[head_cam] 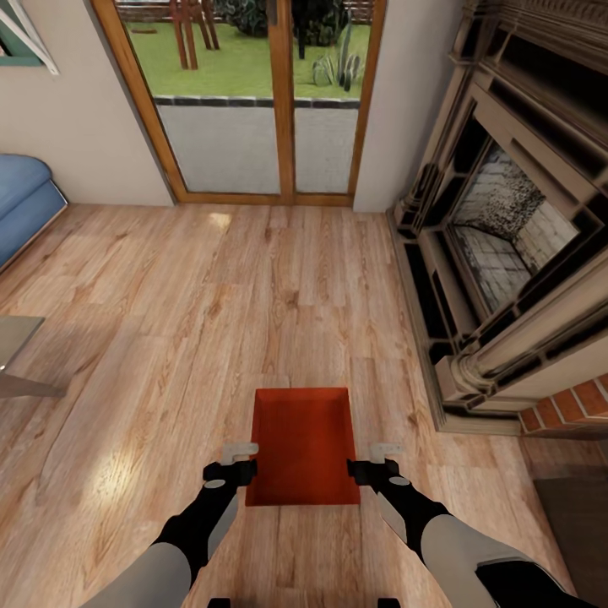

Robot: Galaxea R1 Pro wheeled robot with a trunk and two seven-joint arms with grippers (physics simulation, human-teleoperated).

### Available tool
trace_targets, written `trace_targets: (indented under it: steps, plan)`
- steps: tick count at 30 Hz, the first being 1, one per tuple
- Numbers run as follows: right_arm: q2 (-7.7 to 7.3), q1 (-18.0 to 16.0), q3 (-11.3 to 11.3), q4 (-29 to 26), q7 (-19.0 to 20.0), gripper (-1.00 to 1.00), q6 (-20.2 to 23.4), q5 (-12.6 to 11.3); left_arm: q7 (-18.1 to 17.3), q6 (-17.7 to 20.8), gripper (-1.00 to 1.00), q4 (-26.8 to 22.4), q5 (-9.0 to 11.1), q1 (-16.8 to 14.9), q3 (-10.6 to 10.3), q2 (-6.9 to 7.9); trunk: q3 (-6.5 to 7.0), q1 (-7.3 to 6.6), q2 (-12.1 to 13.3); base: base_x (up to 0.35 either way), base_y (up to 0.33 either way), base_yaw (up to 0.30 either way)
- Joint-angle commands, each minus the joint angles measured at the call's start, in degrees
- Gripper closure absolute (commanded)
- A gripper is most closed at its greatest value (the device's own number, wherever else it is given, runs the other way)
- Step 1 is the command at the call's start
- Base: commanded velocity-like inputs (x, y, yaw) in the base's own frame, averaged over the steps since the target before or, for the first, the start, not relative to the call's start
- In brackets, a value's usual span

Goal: Move the two storage containers from the living room to the garage. In the garage, place one container on the floor and stack the other container on top of it (either order is fine).

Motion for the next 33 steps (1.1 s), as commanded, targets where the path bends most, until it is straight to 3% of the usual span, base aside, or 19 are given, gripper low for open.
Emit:
trace_targets:
  steps: [1, 33]
  plan:
    - [0.0, 0.0, 0.5, 0.1, -0.3, -1.0, -0.2, -0.3, 0.4, 0.4, -1.0, -0.1, 0.1, 0.0, -0.2, 0.02, -0.22, 0.23, -0.4, 0.0, 0.0, 0.0]
    - [0.06, 0.0, 0.5, 0.2, 0.4, -1.0, -0.8, -0.2, 0.7, 0.5, -1.0, -1.1, 0.1, 0.0, -0.2, 0.12, -5.96, 7.26, -13.3, 0.0, 0.0, 0.0]
